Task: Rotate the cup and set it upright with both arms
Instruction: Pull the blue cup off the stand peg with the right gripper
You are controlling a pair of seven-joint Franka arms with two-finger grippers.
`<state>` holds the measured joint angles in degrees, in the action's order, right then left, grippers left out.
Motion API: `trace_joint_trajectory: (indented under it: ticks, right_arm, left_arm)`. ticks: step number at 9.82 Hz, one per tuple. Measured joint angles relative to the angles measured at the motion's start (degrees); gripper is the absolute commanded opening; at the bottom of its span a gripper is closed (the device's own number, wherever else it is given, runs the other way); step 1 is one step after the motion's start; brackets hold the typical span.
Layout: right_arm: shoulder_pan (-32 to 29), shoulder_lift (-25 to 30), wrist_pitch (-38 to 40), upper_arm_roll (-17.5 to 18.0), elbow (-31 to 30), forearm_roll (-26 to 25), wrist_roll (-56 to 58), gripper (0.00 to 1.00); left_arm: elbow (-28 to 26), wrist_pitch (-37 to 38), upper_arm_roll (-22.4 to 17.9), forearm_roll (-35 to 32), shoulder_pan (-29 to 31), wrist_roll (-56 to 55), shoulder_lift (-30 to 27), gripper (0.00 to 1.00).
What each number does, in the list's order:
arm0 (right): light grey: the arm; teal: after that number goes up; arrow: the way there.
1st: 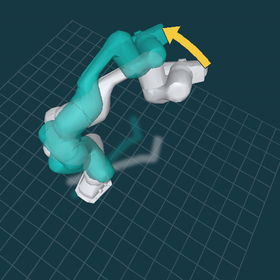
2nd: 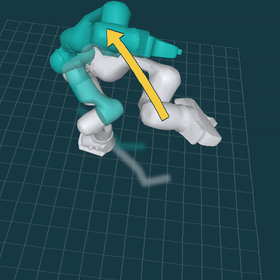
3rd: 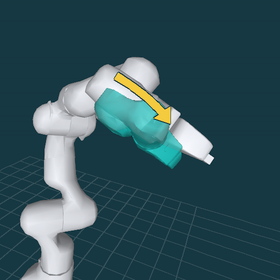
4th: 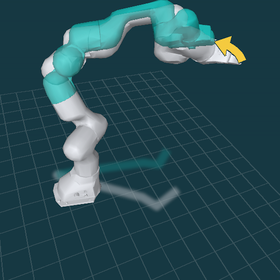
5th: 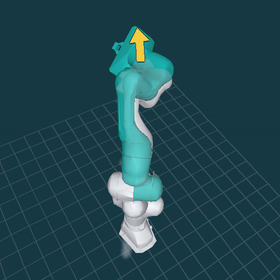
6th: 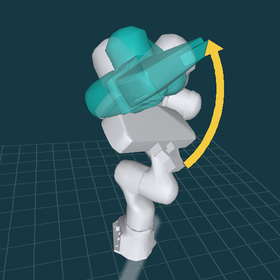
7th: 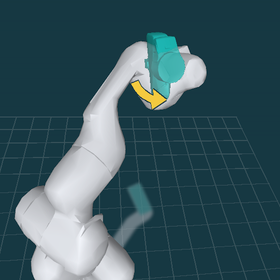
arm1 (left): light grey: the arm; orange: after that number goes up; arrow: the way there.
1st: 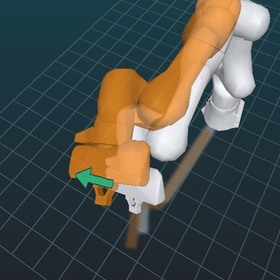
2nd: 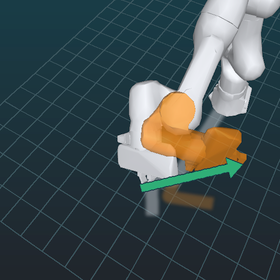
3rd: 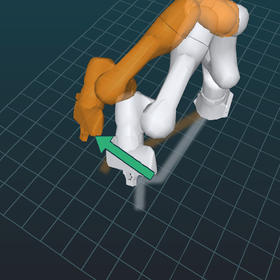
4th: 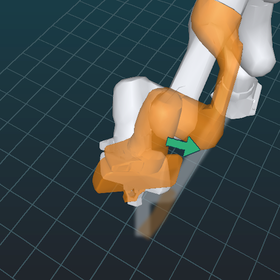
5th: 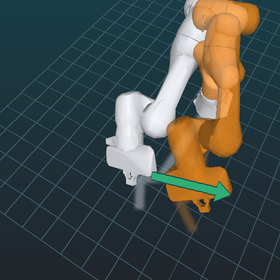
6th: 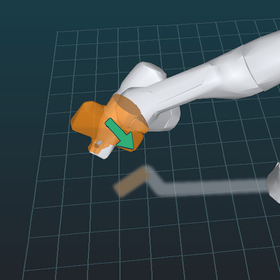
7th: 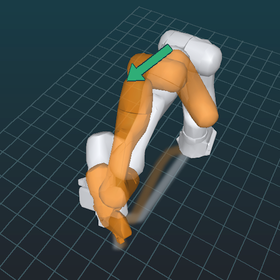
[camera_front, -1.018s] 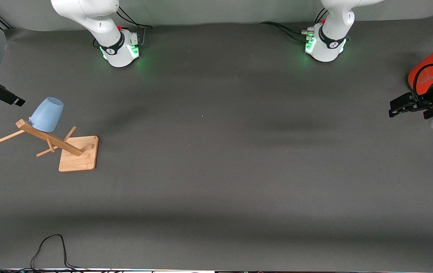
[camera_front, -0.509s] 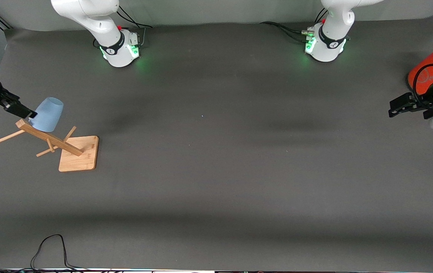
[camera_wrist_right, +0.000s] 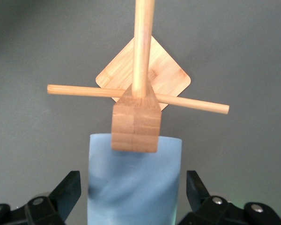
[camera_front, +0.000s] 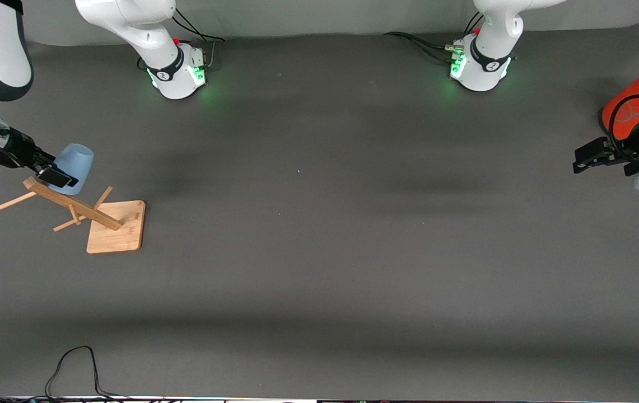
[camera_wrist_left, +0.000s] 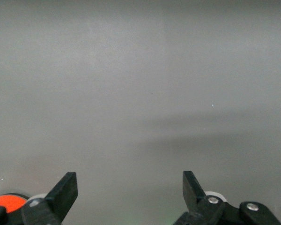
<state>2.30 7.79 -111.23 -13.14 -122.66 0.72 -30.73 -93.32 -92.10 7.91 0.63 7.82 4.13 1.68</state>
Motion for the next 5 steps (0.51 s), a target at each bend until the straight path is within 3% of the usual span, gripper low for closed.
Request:
trace_joint_trajectory:
  ticks: [2, 3, 4, 5]
  right_arm:
    - [0.03, -0.66, -1.53, 0.00, -1.01, 1.10, -0.01, 1.00]
    - [0.03, -1.06, -1.71, 0.00, -1.07, 1.34, -0.01, 0.92]
    - [0.03, -1.26, -1.94, 0.00, -1.07, 1.39, -0.02, 0.67]
    - [0.03, -1.28, -2.10, 0.00, -1.07, 1.42, -0.07, 0.60]
  left_arm:
    - [-0.01, 0.00, 0.06, 0.03, 0.00, 0.00, 0.01, 1.00]
    - [-0.01, 0.00, 0.06, 0.03, 0.00, 0.00, 0.01, 1.00]
    - [-0.01, 0.00, 0.06, 0.03, 0.00, 0.00, 0.01, 1.00]
    - [-0.01, 0.00, 0.06, 0.05, 0.00, 0.00, 0.01, 1.00]
